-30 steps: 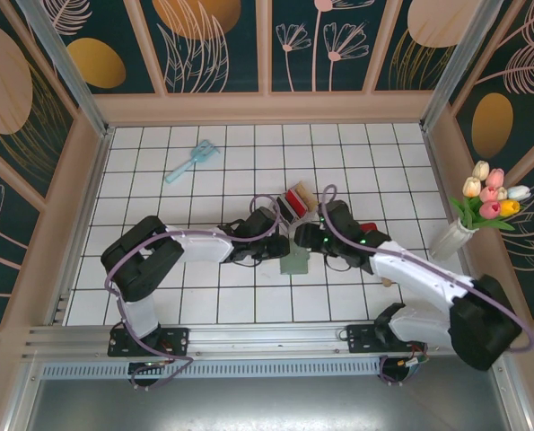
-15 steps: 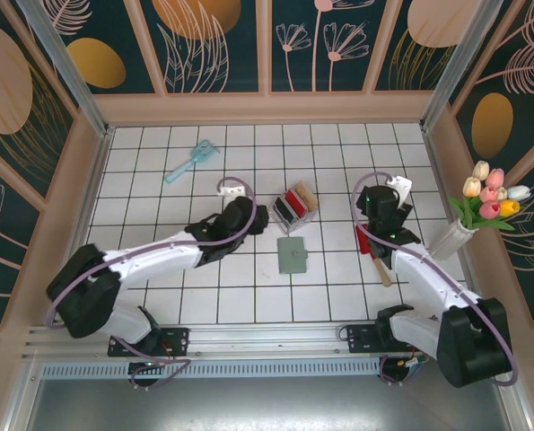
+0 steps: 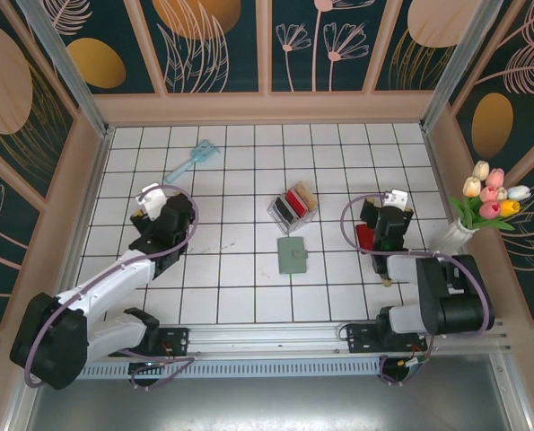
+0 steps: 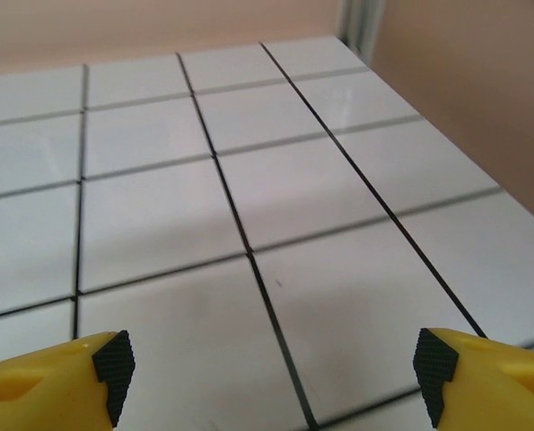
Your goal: Put the credit cards into the card holder
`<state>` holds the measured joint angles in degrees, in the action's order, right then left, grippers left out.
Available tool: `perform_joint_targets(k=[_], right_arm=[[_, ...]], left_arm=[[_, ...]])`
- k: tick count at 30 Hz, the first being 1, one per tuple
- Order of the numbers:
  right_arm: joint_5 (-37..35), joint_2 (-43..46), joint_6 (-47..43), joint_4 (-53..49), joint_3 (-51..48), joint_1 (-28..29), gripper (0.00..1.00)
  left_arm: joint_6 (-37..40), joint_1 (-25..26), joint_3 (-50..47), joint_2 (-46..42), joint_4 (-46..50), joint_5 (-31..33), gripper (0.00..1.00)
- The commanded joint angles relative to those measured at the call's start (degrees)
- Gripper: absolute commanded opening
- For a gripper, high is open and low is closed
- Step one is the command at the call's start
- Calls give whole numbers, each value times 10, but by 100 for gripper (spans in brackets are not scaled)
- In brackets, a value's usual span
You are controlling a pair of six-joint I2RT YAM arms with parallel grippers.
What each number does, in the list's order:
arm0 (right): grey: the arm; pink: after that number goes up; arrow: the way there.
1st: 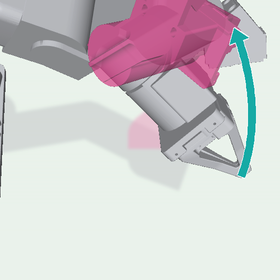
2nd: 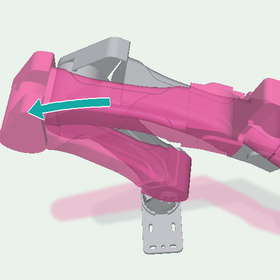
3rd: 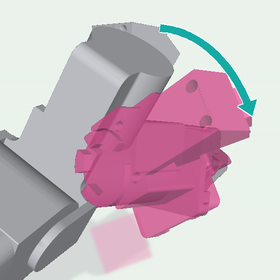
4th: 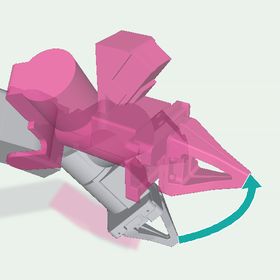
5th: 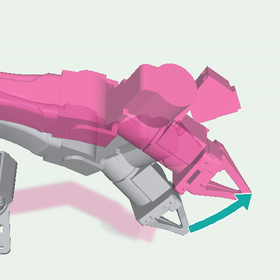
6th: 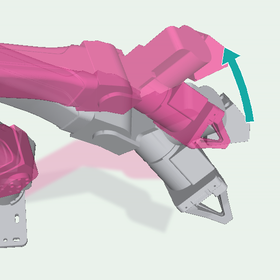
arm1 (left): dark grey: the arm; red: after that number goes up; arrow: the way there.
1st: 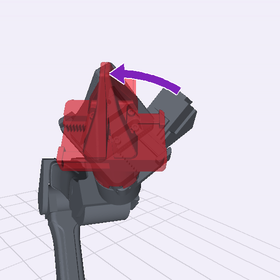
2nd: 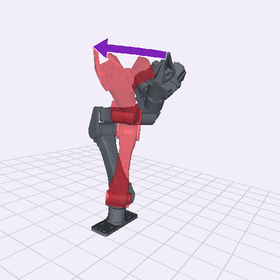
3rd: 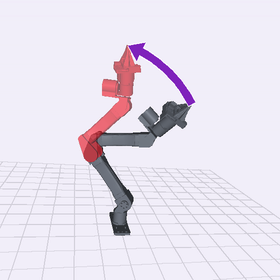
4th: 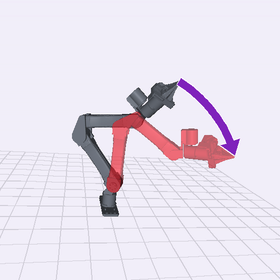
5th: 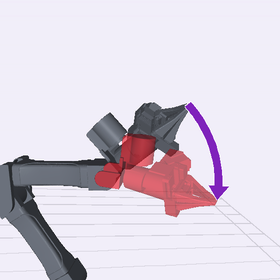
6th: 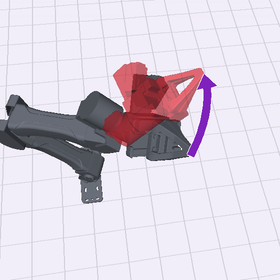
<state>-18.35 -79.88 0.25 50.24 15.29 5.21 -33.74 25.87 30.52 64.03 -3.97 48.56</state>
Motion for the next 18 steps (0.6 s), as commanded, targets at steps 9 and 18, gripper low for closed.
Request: perform_joint_targets(k=[9, 18], right_arm=[[133, -42, -26, 197, -28, -29, 84], [171, -86, 7, 223, -23, -66, 99]], left_arm=[[112, -71, -69, -30, -115, 35, 99], [221, -133, -164, 1, -353, -25, 99]])
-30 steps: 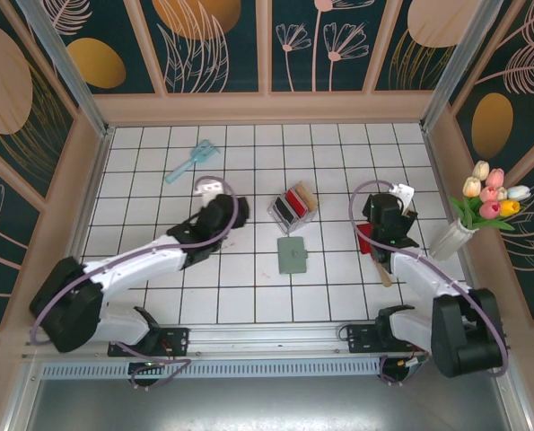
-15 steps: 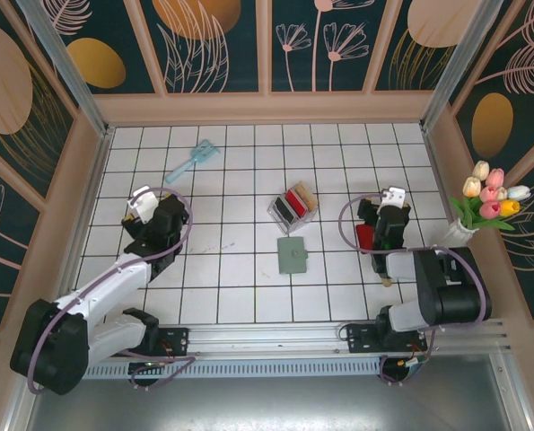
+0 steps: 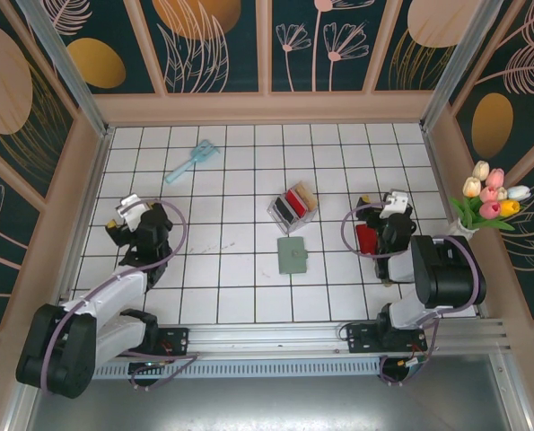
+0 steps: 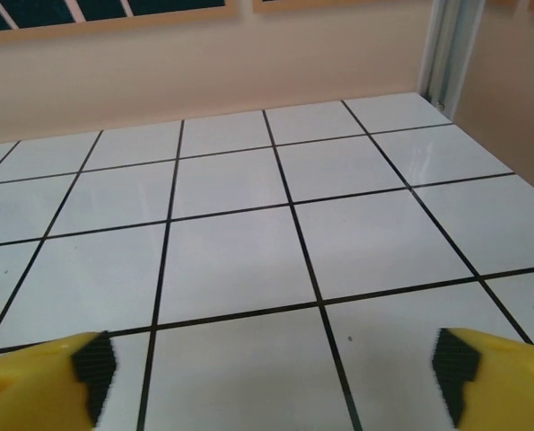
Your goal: Put the credit cards into the card holder
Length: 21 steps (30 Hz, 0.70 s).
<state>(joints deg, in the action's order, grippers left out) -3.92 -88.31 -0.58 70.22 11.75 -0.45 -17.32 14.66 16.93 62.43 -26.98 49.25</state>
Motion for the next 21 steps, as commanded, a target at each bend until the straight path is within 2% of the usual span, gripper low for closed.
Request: perform_joint_targets(k=[1, 3, 4, 8, 11, 13, 14, 16, 20, 21], right_arm=[[26, 1, 16, 9, 16, -9, 99], [26, 1, 16, 11, 15, -9, 99], [25, -1, 15, 19, 14, -9, 99], [26, 0, 16, 16, 15, -9, 99], [27, 0, 16, 14, 15, -9, 99], [27, 0, 16, 14, 14, -9, 99], [26, 0, 15, 14, 15, -9, 99], [26, 1, 16, 14, 15, -9, 99], [28, 1, 15, 14, 15, -9, 99], [27, 0, 15, 13, 15, -9, 99]], left_arm=[[78, -29, -39, 31, -162, -49, 99], [125, -39, -58, 68, -255, -65, 99], [135, -41, -55, 78, -267, -73, 99], [134, -70, -69, 128, -404, -145, 99], [133, -75, -43, 168, -418, -204, 98], [151, -75, -53, 209, -478, -249, 99], [156, -76, -57, 228, -514, -251, 99], [148, -84, -56, 208, -476, -271, 99], [139, -96, -107, 272, -647, -270, 99], [131, -96, -95, 252, -579, -269, 99]])
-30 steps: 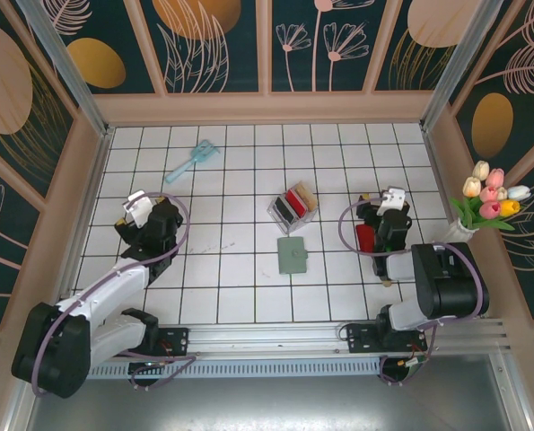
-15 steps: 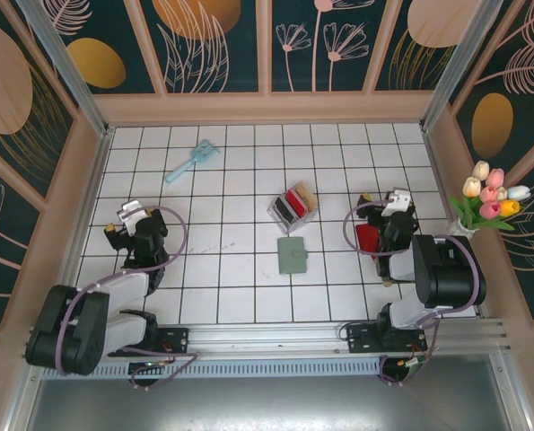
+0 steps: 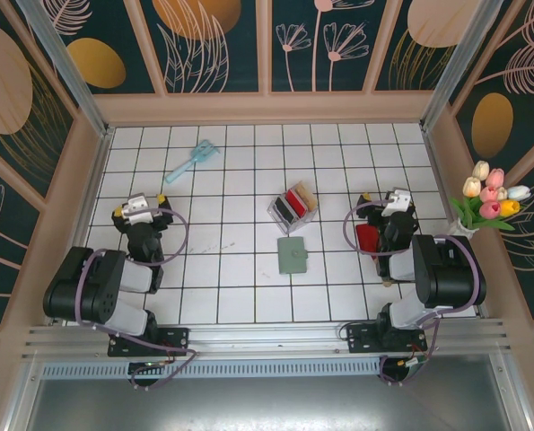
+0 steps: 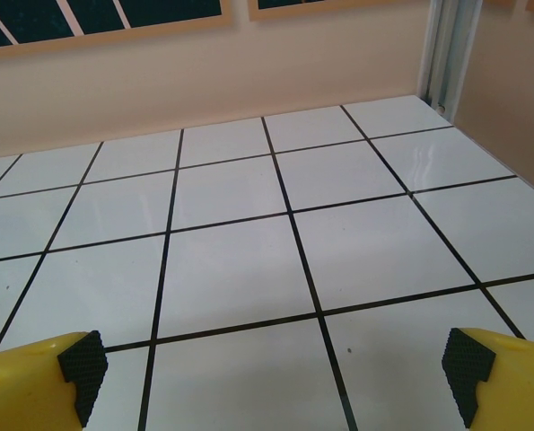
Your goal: Put the credit cards into the card holder
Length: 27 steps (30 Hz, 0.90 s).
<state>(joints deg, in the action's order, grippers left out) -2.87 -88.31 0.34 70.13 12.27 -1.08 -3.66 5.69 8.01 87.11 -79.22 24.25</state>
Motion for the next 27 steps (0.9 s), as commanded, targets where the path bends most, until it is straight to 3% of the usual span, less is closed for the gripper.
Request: perform_joint_targets(k=[1, 4, 27], right_arm=[[17, 0, 6, 15, 10, -3, 99], [17, 0, 6, 15, 10, -2, 99], [17, 0, 7, 15, 10, -3, 99]], left_arm=[[-11, -8, 13, -7, -5, -21, 99], [-24, -22, 40, 1, 34, -27, 99], [-22, -23, 38, 2, 23, -27, 99]])
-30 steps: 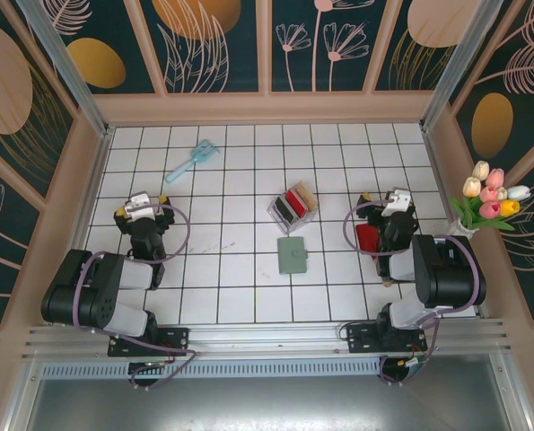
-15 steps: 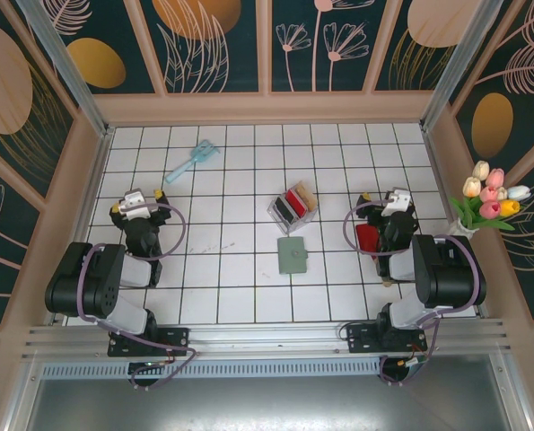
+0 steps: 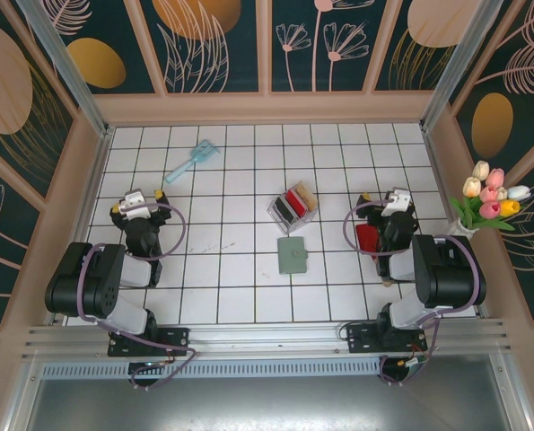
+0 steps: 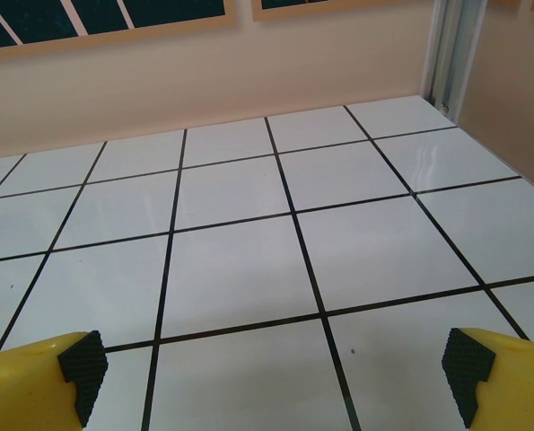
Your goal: Put the credit cards into the card holder
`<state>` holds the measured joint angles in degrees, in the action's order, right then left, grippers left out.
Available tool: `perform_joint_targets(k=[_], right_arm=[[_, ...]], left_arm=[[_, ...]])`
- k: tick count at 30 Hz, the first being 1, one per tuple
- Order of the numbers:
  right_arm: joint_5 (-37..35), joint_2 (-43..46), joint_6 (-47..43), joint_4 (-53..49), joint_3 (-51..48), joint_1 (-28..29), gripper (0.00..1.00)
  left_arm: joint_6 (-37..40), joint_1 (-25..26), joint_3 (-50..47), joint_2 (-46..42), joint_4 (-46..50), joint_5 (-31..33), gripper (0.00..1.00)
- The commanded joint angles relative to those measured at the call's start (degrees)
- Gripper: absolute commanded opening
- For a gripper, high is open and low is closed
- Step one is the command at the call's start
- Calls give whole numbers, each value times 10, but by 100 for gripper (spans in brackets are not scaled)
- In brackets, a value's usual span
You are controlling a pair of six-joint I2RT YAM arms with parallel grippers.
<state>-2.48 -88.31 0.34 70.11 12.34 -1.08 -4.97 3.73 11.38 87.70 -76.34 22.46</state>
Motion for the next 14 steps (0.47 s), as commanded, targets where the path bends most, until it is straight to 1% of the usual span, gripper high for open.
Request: perform_joint_targets(k=[1, 14], right_arm=[[13, 0, 6, 15, 9, -3, 99], [14, 1, 4, 12, 11, -3, 99]], left_arm=[[-9, -3, 4, -4, -6, -9, 99], [-9, -3, 5, -4, -6, -9, 99]])
